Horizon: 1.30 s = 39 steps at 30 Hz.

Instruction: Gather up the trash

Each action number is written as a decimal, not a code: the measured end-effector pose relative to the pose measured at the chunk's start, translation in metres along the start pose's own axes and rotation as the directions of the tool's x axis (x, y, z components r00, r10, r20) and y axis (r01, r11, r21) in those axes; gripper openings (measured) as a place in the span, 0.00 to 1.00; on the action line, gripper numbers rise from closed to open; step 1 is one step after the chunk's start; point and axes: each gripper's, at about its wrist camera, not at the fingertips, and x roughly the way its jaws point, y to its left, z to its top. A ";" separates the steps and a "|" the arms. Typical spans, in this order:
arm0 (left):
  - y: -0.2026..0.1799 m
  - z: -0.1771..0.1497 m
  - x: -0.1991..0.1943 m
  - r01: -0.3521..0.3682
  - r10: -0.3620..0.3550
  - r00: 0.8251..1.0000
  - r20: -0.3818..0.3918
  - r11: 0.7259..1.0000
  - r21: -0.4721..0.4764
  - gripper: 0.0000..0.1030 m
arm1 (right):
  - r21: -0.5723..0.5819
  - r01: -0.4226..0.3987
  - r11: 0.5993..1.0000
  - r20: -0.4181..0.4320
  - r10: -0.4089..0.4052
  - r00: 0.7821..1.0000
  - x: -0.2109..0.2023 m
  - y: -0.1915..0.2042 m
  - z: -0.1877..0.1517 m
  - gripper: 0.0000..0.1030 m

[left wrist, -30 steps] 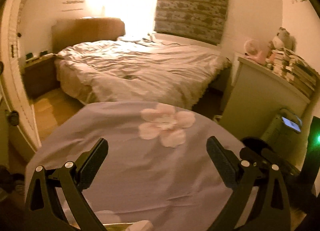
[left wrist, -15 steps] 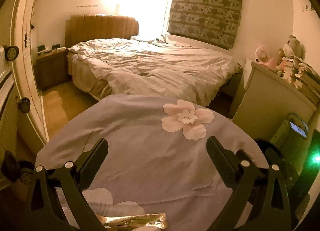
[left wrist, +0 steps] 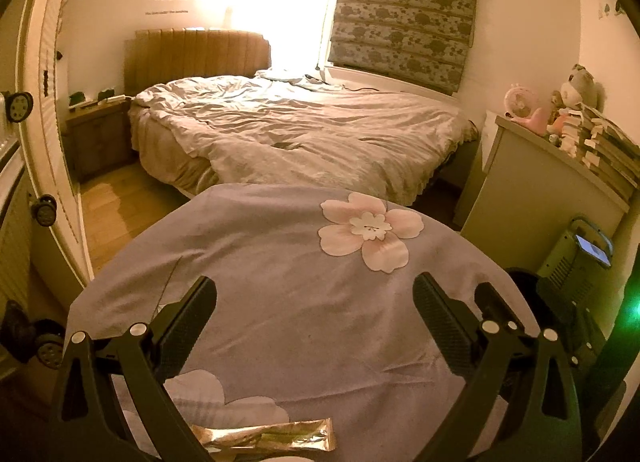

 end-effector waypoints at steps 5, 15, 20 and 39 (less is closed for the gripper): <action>-0.002 -0.001 -0.002 -0.007 0.007 1.000 -0.001 1.000 0.005 0.95 | 0.007 -0.002 1.000 0.006 0.002 1.000 -0.002 0.000 -0.001 0.95; -0.005 -0.004 -0.004 -0.004 0.004 1.000 -0.004 1.000 0.020 0.95 | 0.030 -0.006 1.000 0.002 0.006 1.000 -0.003 -0.003 -0.002 0.95; -0.005 -0.005 -0.004 -0.005 0.005 1.000 -0.006 1.000 0.027 0.95 | 0.036 -0.005 0.999 0.000 0.005 1.000 -0.004 -0.004 -0.001 0.95; -0.006 -0.006 -0.004 -0.001 0.002 1.000 -0.010 1.000 0.031 0.95 | 0.036 -0.005 0.999 0.000 0.005 1.000 -0.004 -0.004 -0.001 0.95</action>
